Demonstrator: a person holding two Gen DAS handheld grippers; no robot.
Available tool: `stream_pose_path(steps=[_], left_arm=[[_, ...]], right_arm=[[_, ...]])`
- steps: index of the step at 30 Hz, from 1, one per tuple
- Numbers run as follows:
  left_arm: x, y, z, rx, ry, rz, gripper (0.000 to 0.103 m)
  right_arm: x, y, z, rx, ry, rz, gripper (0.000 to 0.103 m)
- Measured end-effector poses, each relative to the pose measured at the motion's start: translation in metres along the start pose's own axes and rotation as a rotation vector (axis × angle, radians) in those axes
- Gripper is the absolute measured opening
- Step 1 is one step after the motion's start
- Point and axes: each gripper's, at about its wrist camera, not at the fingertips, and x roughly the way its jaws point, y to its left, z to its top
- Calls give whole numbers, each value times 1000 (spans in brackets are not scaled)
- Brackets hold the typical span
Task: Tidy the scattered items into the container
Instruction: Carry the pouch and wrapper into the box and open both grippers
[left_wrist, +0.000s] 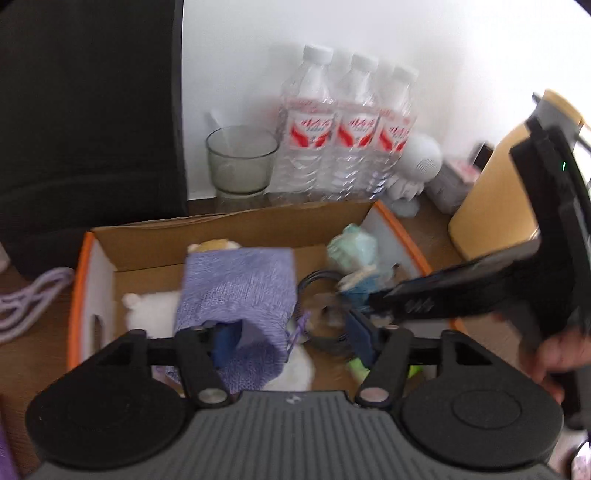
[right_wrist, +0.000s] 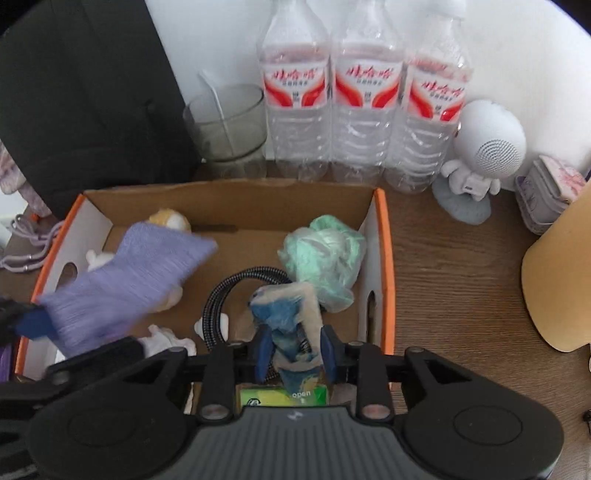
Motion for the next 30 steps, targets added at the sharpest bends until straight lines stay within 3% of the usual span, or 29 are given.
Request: stream_pose_path(steps=[2, 6, 9, 12, 15, 21, 23, 26, 30], left_arm=[[6, 12, -1, -16, 72, 32, 77], [7, 34, -4, -156, 92, -4, 81], [0, 31, 1, -187, 50, -55, 82], [-21, 28, 6, -175, -35, -119, 102], [-32, 28, 11, -178, -37, -114, 103], [-80, 48, 17, -308, -180, -199, 103], [-91, 50, 21, -301, -201, -134, 103], [-89, 49, 22, -276, -143, 15, 103], [-78, 46, 7, -251, -69, 111, 103]], right_arm=[[0, 0, 6, 12, 14, -3, 50], [-6, 4, 10, 24, 9, 3, 57], [-14, 11, 10, 14, -7, 19, 61], [-30, 14, 4, 11, -62, 33, 63], [-47, 13, -2, -9, -112, 105, 63], [-55, 11, -7, 70, -147, 195, 63], [-54, 15, -9, 47, -132, 155, 63], [-55, 14, -10, 57, -106, 105, 63], [-70, 8, -15, 63, -109, 56, 63]])
